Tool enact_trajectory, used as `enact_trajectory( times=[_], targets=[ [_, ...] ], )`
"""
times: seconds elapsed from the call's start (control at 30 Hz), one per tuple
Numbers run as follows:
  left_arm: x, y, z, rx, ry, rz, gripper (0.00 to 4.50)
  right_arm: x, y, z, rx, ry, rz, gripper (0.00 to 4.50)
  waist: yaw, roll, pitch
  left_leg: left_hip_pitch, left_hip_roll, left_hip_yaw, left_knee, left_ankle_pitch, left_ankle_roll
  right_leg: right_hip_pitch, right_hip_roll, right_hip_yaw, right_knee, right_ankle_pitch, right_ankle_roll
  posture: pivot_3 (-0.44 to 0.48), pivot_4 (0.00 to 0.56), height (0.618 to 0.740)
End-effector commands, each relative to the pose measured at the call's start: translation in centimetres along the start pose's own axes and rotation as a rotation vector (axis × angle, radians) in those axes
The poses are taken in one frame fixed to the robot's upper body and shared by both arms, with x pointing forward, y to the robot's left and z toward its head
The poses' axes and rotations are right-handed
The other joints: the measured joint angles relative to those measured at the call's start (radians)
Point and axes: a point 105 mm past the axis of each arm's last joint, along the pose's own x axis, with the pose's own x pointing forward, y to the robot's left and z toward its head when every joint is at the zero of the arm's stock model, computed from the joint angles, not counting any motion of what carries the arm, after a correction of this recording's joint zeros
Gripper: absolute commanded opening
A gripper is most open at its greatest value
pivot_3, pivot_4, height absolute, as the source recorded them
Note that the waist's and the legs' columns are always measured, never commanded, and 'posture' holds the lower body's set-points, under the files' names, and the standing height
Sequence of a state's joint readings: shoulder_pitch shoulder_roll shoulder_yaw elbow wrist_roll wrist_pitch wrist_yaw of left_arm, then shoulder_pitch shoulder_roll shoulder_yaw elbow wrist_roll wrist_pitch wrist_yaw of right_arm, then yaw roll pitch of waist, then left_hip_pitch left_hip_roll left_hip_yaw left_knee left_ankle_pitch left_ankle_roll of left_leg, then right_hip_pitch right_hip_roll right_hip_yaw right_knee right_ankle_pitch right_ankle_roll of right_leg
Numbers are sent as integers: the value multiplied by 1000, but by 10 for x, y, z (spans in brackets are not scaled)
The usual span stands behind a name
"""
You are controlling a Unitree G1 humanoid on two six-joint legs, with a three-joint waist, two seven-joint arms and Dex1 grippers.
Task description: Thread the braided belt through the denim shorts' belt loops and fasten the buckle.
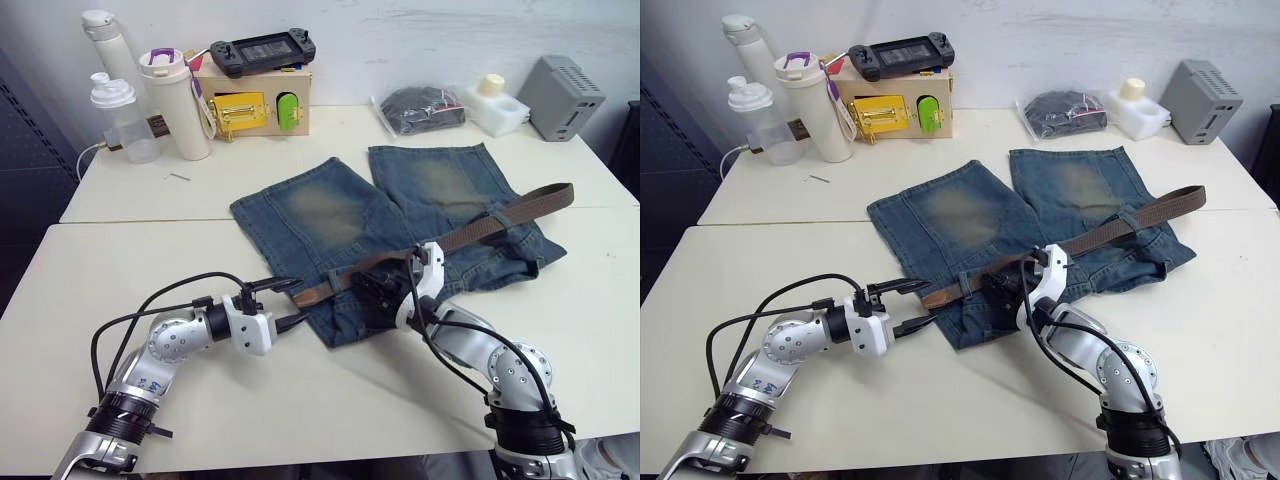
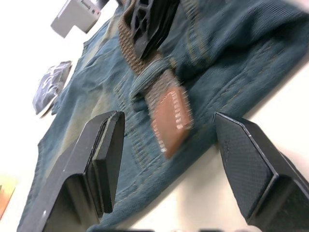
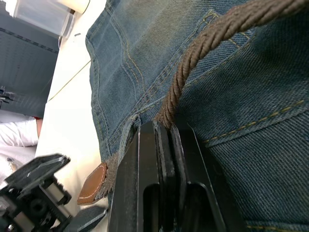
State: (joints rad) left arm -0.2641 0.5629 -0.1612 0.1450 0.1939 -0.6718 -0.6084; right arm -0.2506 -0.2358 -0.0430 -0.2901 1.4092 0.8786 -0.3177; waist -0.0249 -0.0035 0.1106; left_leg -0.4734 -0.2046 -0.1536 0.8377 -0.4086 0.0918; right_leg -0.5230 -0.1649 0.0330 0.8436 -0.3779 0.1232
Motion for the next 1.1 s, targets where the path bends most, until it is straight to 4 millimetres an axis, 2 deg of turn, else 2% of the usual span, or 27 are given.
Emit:
enact_trajectory(
  times=[0.03, 0.3, 0.4, 0.57, 0.6, 0.87, 0.97, 1.07, 1.1],
  targets=[
    [2, 6, -2, 29, 12, 29, 3253, 4, -2, -16, 13, 62, -4, 0, -4, 0, 0, 0, 0, 0, 0, 0, 0, 0, 0, 0, 0, 0, 0, 0, 150, 646],
    [6, 12, -2, 24, 6, 61, 3253, 3, 0, -16, 11, 59, 1, 0, -4, 0, 0, 1, 0, -1, 0, 0, 0, 1, 0, 0, 0, 0, 0, 0, 150, 646],
    [6, 9, 1, 30, -5, 49, 2430, 3, 0, -17, 9, 59, 2, 0, -4, 0, 0, 1, 0, -1, -1, 0, 0, 1, 0, 0, 0, 0, 0, 0, 150, 646],
    [7, 4, 3, 58, -14, 22, 335, 2, 0, -16, 7, 54, 5, 0, -3, 1, -1, 1, 0, -1, -1, 0, 0, 1, 0, 0, 0, 0, 0, 0, 150, 646],
    [7, 3, 3, 63, -10, 17, 41, 2, 0, -16, 7, 52, 5, 0, -3, 1, -1, 1, 0, -1, -1, 0, 0, 1, 0, 0, 0, 0, 0, 0, 150, 646],
    [7, -2, 2, 97, -7, -15, 41, -1, 2, -5, 19, 16, 8, 0, -2, 1, -1, 2, 0, -1, -1, 0, 0, 1, 0, 0, 0, 0, 0, 0, 150, 646],
    [8, -2, 1, 101, -5, -15, 0, -13, 1, 13, 31, -49, 18, 1006, -1, 2, -1, 2, -1, -1, -1, 0, 0, 1, 0, 0, 0, 0, 0, 0, 150, 646],
    [7, -2, 1, 104, -3, -16, 0, -30, 2, 36, -80, -108, 22, 2280, 1, 3, 0, 1, -2, -1, -1, 0, 0, 1, 0, 0, 0, 0, 0, 0, 150, 646],
    [6, -2, 1, 104, -3, -16, 0, -38, 3, 42, -162, -109, 23, 2914, 1, 3, 0, 1, -3, -1, -1, 0, 1, 1, 0, 0, 0, 0, 0, 0, 150, 646]
  ],
)
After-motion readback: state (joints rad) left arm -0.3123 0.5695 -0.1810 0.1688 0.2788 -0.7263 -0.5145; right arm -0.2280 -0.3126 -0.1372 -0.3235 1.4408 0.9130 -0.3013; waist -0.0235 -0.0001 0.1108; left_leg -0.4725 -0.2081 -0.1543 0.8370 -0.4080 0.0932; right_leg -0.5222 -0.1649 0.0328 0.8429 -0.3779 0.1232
